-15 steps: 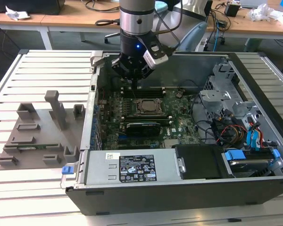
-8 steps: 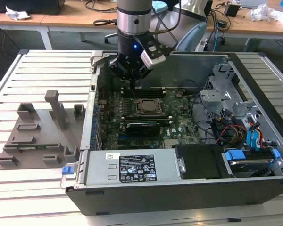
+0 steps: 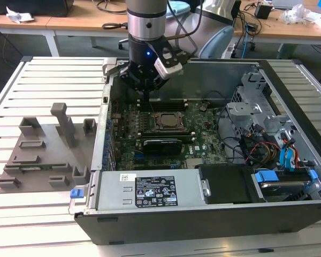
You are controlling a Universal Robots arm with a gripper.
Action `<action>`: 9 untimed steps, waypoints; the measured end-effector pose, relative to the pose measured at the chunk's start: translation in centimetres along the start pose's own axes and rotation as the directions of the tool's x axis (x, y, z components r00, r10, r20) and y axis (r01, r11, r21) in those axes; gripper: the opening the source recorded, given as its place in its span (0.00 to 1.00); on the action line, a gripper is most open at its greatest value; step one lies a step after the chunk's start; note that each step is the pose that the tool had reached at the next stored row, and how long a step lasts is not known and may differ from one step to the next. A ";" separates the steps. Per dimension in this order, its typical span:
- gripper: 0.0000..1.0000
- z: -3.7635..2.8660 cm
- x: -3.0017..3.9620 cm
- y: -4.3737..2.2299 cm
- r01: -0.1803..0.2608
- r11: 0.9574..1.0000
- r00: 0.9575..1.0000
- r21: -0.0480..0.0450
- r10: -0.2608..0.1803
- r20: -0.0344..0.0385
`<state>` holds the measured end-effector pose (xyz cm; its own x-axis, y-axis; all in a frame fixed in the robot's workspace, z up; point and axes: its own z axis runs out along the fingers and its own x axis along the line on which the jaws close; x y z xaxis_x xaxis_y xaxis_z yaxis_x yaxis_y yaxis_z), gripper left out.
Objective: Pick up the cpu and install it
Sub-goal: 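Install the first cpu locking lever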
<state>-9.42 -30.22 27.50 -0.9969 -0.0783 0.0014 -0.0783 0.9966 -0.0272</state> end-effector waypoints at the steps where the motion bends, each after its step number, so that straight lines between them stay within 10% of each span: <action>1: 0.11 0.03 0.08 0.13 0.000 1.000 1.000 0.000 0.000 0.000; 9: 0.11 0.87 0.42 2.28 0.000 1.000 1.000 0.000 0.000 0.000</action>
<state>-10.02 -28.01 26.57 -0.9969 -0.0782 0.0014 -0.0782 0.9966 -0.0272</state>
